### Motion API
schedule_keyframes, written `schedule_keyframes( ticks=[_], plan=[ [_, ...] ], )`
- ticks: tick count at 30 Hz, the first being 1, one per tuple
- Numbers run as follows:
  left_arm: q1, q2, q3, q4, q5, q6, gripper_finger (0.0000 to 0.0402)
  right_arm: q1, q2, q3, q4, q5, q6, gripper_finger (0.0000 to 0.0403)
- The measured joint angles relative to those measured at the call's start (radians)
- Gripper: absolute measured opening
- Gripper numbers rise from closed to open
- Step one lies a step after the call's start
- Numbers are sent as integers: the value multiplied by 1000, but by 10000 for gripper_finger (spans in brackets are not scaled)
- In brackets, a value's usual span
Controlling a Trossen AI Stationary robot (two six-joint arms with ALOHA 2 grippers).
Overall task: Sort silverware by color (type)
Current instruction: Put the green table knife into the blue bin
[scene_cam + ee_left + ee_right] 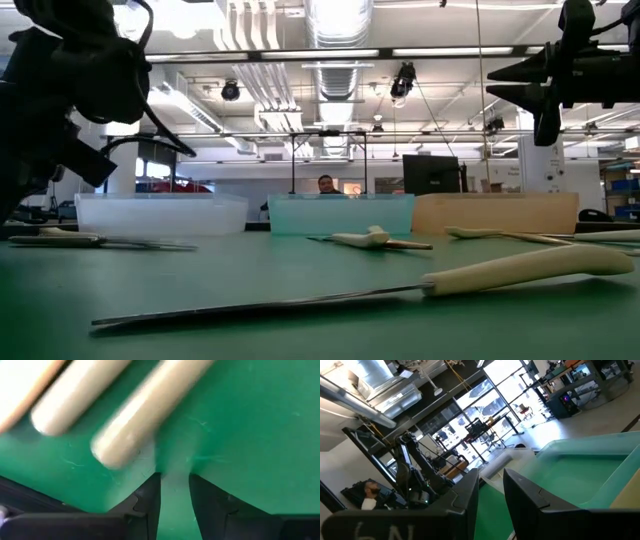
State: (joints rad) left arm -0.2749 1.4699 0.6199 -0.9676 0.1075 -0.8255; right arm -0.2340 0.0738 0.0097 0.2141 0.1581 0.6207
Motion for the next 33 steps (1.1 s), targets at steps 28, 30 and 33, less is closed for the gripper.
schedule_keyframes(
  ticks=[28, 30, 33],
  plan=[
    [35, 6, 243, -202, -251, 331, 75, 0, 1, 0, -1, 1, 0, 82],
    [47, 6, 216, -202, -248, 338, 75, 0, 1, 0, -1, 1, 0, 82],
    [64, 6, 172, -189, -220, 361, 75, 0, 1, 0, -1, 0, 0, 82]
  ],
)
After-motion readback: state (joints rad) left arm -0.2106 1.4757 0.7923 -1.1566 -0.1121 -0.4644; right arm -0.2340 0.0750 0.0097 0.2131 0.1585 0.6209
